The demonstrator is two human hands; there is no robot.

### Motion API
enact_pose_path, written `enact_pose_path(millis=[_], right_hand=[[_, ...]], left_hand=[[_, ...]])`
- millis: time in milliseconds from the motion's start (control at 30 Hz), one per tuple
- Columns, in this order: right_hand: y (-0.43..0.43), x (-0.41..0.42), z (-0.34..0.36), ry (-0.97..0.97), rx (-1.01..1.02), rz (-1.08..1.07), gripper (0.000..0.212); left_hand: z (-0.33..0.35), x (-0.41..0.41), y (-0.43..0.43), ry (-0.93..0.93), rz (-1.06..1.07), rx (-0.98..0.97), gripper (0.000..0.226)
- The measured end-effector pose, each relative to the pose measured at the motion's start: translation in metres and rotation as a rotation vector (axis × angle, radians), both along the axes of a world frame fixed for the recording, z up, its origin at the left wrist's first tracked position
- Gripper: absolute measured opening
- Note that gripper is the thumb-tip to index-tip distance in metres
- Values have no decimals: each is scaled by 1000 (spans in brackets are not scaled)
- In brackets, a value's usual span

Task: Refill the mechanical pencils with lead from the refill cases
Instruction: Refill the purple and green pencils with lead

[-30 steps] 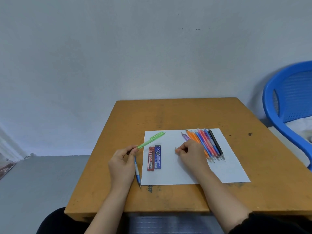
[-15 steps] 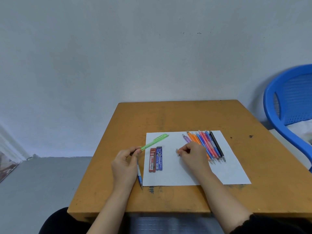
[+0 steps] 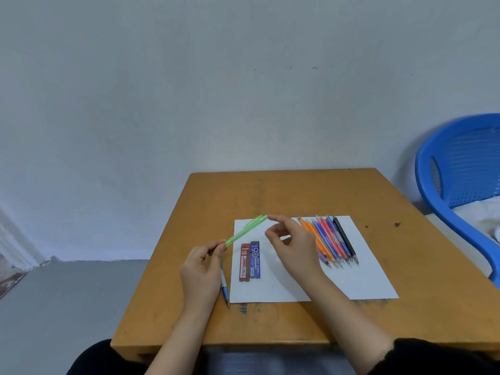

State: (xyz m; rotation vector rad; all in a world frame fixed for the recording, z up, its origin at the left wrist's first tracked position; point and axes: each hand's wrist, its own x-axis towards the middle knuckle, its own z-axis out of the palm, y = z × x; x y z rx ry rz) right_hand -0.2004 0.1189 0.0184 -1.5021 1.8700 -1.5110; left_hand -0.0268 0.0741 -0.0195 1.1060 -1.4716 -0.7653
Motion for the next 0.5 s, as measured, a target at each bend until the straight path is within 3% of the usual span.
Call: enact_pose_path(millis=[133, 233, 333, 500], right_hand=[[-4, 13, 5, -163, 0, 31, 30], [-6, 23, 9, -254, -49, 41, 30], [-8, 31, 12, -275, -108, 52, 31], [-10, 39, 16, -352, -179, 46, 41]], left_hand=[[-2, 0, -1, -3, -19, 24, 13], [0, 0, 1, 3, -52, 9, 19], [4, 0, 5, -8, -102, -50, 28], [5, 1, 9, -14, -155, -130, 22]])
